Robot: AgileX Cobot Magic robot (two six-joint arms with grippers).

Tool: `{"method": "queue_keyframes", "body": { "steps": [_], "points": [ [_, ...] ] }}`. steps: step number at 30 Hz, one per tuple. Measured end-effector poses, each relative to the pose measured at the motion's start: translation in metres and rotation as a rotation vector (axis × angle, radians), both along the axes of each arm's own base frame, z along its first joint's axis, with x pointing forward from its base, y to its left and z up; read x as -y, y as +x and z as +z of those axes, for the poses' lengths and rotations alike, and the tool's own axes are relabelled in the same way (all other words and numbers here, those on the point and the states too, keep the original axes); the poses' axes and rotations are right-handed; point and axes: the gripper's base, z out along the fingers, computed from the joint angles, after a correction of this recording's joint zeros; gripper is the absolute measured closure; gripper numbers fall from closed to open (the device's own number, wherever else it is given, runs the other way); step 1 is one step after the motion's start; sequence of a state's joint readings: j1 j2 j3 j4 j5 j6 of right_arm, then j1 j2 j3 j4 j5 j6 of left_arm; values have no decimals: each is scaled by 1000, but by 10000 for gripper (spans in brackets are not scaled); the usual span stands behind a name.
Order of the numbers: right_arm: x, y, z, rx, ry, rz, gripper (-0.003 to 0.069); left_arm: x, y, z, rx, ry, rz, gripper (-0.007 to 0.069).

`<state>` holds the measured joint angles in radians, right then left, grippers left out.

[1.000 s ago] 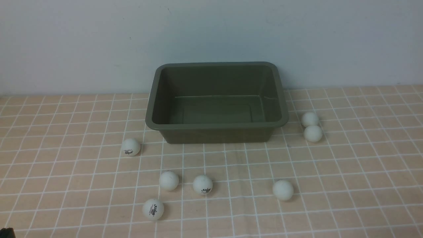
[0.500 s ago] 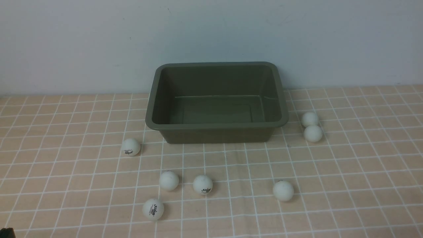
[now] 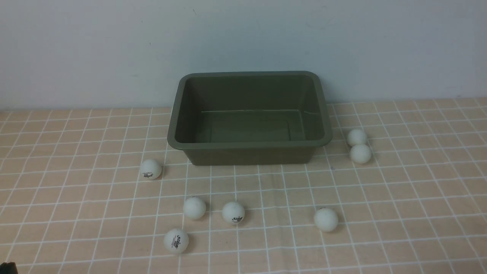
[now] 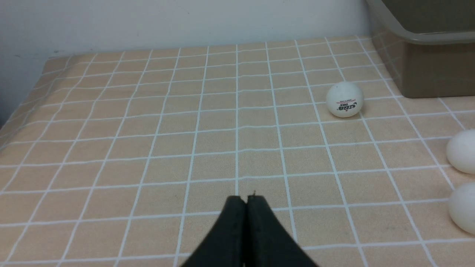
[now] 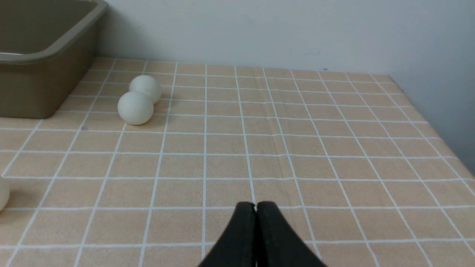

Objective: Put the table tennis balls into the box on the light coffee tablecloth.
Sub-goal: 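Reach for and grasp a ping pong ball on the table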

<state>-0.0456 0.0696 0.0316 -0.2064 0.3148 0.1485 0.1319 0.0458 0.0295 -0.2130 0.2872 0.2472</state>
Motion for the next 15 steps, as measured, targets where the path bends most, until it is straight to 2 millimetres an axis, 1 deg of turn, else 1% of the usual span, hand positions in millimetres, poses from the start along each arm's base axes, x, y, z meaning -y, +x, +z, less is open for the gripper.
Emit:
{"method": "queue_keyframes", "body": {
  "steps": [3,5,8,9,10,15],
  "points": [
    [0,0,0,0,0,0,677,1,0,0,7,-60,1,693],
    [0,0,0,1,10,0,677,4,0,1,14,-159,3,693],
    [-2,1,2,32,110,-3,677,8,0,0,11,-331,-2,693],
    [-2,1,2,38,138,-4,677,9,0,0,11,-362,-5,693],
    [-3,1,3,51,198,-8,677,11,0,1,12,-437,-10,693],
    [-5,1,5,83,392,-19,677,16,1,5,36,-648,-20,693]
  ]
}}
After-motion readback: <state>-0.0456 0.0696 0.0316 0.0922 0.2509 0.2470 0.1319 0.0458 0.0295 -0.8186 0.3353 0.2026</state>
